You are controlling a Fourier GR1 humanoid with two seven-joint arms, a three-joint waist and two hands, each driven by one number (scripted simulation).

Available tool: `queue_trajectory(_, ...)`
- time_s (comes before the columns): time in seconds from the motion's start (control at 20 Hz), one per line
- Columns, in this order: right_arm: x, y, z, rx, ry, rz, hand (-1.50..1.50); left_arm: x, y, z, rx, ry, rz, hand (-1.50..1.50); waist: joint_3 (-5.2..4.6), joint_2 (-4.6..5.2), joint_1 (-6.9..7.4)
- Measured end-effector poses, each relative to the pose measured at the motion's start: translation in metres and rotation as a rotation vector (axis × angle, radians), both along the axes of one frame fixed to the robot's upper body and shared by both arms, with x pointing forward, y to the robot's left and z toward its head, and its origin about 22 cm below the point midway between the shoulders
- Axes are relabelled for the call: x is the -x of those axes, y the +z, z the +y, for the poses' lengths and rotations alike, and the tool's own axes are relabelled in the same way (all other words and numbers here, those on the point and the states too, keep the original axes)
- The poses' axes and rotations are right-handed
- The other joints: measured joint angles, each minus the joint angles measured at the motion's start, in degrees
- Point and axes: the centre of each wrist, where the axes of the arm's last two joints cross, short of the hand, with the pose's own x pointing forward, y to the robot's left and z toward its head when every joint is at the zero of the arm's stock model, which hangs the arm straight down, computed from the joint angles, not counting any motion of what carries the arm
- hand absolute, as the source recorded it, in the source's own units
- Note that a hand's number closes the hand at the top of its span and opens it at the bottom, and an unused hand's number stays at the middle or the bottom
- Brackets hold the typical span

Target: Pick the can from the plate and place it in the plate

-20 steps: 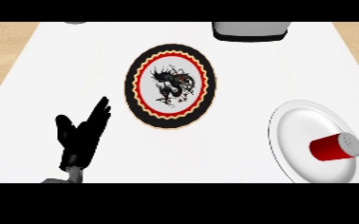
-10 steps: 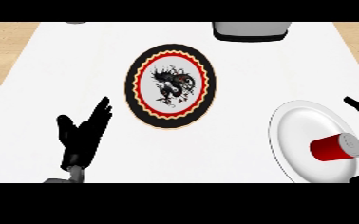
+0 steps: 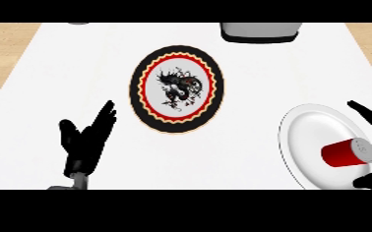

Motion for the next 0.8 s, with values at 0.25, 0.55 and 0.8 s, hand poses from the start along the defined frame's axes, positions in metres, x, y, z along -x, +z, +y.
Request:
queue_trajectory(0.25, -0.004, -0.013, 0.001, 0.010, 0.017, 0.027, -1.50, -0.001, 0.002, 0.005, -0.001, 0.001, 0.010, 0.00, -0.01, 0.04, 0.00)
queue_trajectory(0.55, -0.006, -0.033, 0.004, 0.088, 0.104, 0.053, 1.50, -0.001, 0.005, -0.001, -0.007, -0.003, 0.018, 0.00, -0.09, 0.07, 0.08)
queue_trajectory(0.8, -0.008, -0.039, 0.004, 0.128, 0.130, 0.011, 1.50, 0.000, 0.003, 0.000, -0.005, -0.003, 0.018, 0.00, -0.27, -0.07, 0.04)
